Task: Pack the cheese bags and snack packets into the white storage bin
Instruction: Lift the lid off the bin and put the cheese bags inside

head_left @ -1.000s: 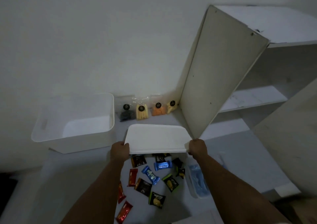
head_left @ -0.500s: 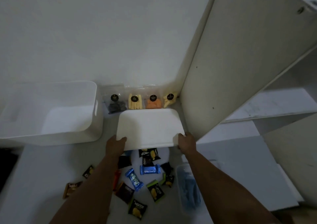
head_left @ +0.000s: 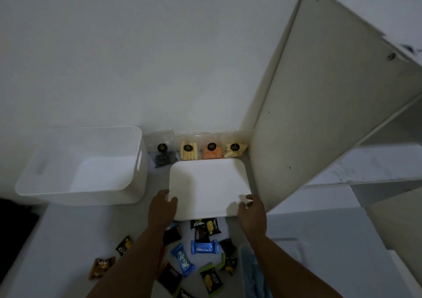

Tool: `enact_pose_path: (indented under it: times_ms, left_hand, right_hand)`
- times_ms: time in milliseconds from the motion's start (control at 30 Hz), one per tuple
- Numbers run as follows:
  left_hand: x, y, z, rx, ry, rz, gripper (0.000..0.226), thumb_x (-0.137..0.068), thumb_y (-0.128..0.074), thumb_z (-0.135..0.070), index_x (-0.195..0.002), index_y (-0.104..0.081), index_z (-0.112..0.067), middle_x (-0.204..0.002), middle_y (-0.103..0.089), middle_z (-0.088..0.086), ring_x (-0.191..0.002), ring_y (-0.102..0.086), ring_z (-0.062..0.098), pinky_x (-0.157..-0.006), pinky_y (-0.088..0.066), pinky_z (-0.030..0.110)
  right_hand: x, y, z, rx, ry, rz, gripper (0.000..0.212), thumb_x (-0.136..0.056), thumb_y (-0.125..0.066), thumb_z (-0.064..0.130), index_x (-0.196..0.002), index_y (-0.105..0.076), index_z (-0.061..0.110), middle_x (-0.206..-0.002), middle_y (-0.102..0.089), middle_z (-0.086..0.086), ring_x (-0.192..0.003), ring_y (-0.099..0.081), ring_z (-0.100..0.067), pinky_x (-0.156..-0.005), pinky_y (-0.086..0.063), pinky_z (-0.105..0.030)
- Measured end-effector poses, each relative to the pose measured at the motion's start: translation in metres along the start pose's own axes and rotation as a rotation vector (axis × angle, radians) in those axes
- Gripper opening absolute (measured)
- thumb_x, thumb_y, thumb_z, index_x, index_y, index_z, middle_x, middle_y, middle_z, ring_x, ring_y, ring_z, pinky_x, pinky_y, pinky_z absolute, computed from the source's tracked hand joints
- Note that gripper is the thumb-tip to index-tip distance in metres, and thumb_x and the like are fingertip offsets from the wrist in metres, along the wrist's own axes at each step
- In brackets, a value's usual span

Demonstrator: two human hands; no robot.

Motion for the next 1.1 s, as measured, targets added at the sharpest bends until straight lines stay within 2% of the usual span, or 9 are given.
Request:
enact_pose_path:
  times_ms: [133,267,400,500,600,767,900,1033,1100]
  left_hand:
    - [-0.015,0.027,-0.042,-0.238,-0.273,-0.092,0.048,-0.092,-0.064,-0.026,-0.138,-0.055,-0.016,-0.137,-0.058,0.012,-0.121,-0.058,0.031,-0.100,-0.049,0.043]
    - [-0.048,0.060,-0.091,-0.452,-0.445,-0.135,0.034,-0.086,-0.060,-0.034,-0.119,-0.063,-0.023,-0.121,-0.063,0.008,-0.110,-0.061,0.032,-0.086,-0.056,0.047]
    - [-0.077,0.082,-0.122,-0.722,-0.613,-0.231,0.044,-0.083,-0.065,-0.031,-0.123,-0.063,-0.012,-0.124,-0.064,0.011,-0.113,-0.059,0.038,-0.083,-0.056,0.048]
    - [-0.099,0.094,-0.135,-0.970,-0.631,-0.289,0.046,-0.074,-0.072,-0.027,-0.116,-0.065,-0.011,-0.114,-0.066,0.013,-0.097,-0.062,0.038,-0.075,-0.053,0.044]
    - [-0.119,0.101,-0.138,-1.080,-0.648,-0.314,0.042,-0.070,-0.072,-0.020,-0.110,-0.066,-0.010,-0.106,-0.067,0.012,-0.092,-0.062,0.038,-0.073,-0.050,0.042]
    - [-0.135,0.102,-0.145,-1.142,-0.684,-0.291,0.029,-0.064,-0.072,-0.014,-0.093,-0.067,-0.010,-0.086,-0.069,0.011,-0.086,-0.062,0.036,-0.072,-0.047,0.041]
    - [-0.145,0.101,-0.141,-1.167,-0.706,-0.298,0.026,-0.057,-0.076,-0.013,-0.082,-0.069,-0.011,-0.075,-0.068,0.010,-0.080,-0.061,0.034,-0.071,-0.045,0.041]
    - [-0.152,0.102,-0.138,-1.184,-0.722,-0.312,0.018,-0.056,-0.073,-0.010,-0.073,-0.069,-0.010,-0.073,-0.065,0.010,-0.077,-0.059,0.034,-0.072,-0.043,0.042]
    - [-0.155,0.102,-0.134,-1.170,-0.748,-0.333,0.016,-0.049,-0.073,-0.005,-0.062,-0.067,-0.009,-0.066,-0.060,0.011,-0.073,-0.057,0.033,-0.070,-0.042,0.042]
  right_hand:
    - [-0.009,-0.017,0.055,0.060,0.199,0.089,0.027,-0.094,-0.062,0.019,-0.121,-0.061,0.021,-0.110,-0.066,0.000,-0.099,-0.065,-0.020,-0.079,-0.048,-0.029]
    - [-0.030,-0.036,0.126,0.121,0.360,0.149,0.038,-0.094,-0.062,0.026,-0.131,-0.059,0.022,-0.125,-0.064,0.002,-0.102,-0.065,-0.018,-0.085,-0.050,-0.029]
    - [-0.049,-0.057,0.186,0.194,0.518,0.153,0.040,-0.097,-0.057,0.027,-0.135,-0.057,0.018,-0.136,-0.057,-0.003,-0.117,-0.060,-0.024,-0.095,-0.051,-0.036]
    - [-0.063,-0.076,0.218,0.327,0.588,0.193,0.048,-0.094,-0.059,0.024,-0.142,-0.051,0.018,-0.145,-0.050,-0.004,-0.125,-0.057,-0.026,-0.101,-0.049,-0.039]
    - [-0.075,-0.098,0.233,0.428,0.610,0.221,0.051,-0.094,-0.059,0.027,-0.144,-0.048,0.020,-0.150,-0.046,-0.001,-0.126,-0.057,-0.026,-0.098,-0.051,-0.042]
    - [-0.088,-0.125,0.247,0.601,0.611,0.153,0.044,-0.091,-0.058,0.022,-0.134,-0.050,0.019,-0.133,-0.049,-0.009,-0.107,-0.062,-0.034,-0.078,-0.055,-0.041]
    - [-0.094,-0.136,0.248,0.712,0.609,0.170,0.046,-0.087,-0.063,0.014,-0.131,-0.050,0.018,-0.129,-0.050,-0.009,-0.100,-0.063,-0.034,-0.065,-0.044,-0.035]
    - [-0.095,-0.138,0.245,0.827,0.614,0.161,0.043,-0.087,-0.069,0.014,-0.128,-0.054,0.014,-0.126,-0.051,-0.010,-0.098,-0.065,-0.032,-0.065,-0.041,-0.034]
    - [-0.093,-0.137,0.244,0.911,0.636,0.141,0.032,-0.089,-0.066,0.011,-0.121,-0.061,0.011,-0.123,-0.052,-0.011,-0.100,-0.064,-0.032,-0.067,-0.042,-0.035]
Point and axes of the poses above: each hand's wrist, its own x-axis away from the middle knuckle, its own y-axis out of the back of the hand, z = x × y, the point moved 2 cm from there along -x, towards the middle knuckle
